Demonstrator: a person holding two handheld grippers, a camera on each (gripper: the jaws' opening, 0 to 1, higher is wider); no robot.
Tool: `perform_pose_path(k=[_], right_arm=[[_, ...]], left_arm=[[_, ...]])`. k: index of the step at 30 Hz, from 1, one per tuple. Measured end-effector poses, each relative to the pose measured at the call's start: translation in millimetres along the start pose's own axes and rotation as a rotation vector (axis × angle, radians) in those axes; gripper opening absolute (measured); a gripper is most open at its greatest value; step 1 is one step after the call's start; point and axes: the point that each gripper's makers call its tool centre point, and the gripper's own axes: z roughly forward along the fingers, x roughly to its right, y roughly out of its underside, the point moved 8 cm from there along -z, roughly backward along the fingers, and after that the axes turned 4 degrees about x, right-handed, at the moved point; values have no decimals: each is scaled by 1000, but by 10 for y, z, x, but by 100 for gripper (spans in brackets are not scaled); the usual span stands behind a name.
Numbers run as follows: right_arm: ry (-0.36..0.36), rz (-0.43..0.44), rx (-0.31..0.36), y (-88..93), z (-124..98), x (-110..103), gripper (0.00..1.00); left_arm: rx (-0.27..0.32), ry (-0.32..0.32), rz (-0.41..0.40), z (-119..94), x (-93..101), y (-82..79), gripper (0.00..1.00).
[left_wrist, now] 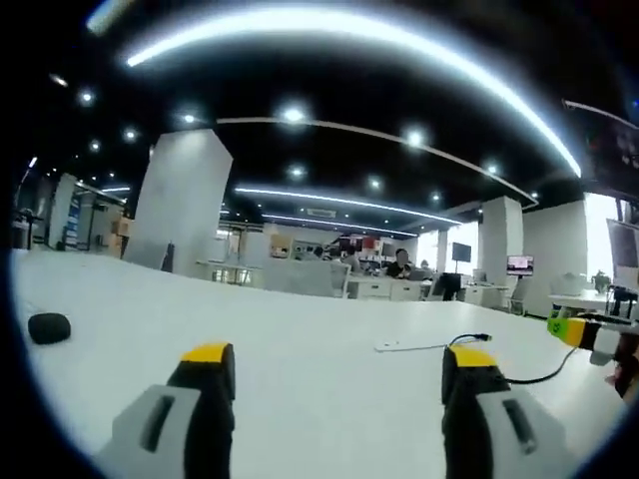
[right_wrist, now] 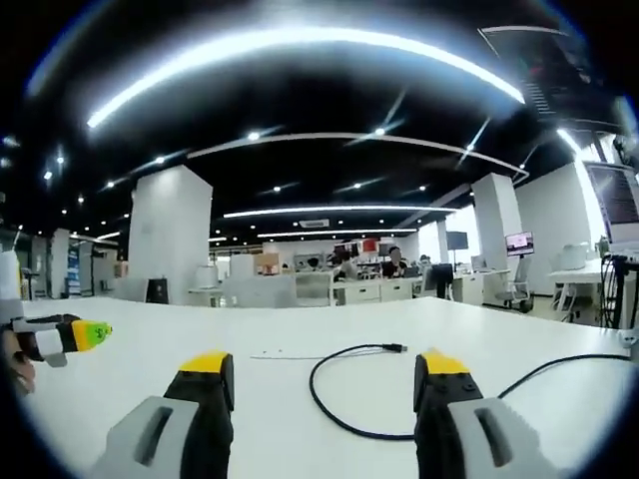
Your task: Locate the USB plug end of the data cable currently connected to the USB port on the desk. Grip the plug, withdraw it from the port, and place it onto the desktop.
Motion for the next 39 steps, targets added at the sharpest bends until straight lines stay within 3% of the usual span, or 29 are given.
perform_pose_path(k=[3,9,25,39], right_arm=[[-4,35,-11,14,-19,-12,74],[-20,34,-15,22,-101,-93,75],[-60,29,35,-115,-66,-262,76],[-62,37,10,-77,-38,-264,78]], left_arm=[[-19,25,-3,-81,-26,3,85],[18,8,23,-187,-98,-47,85],[61,6,31,-193,-144,-190,86],[20,105,32,-52,1,-285,85]])
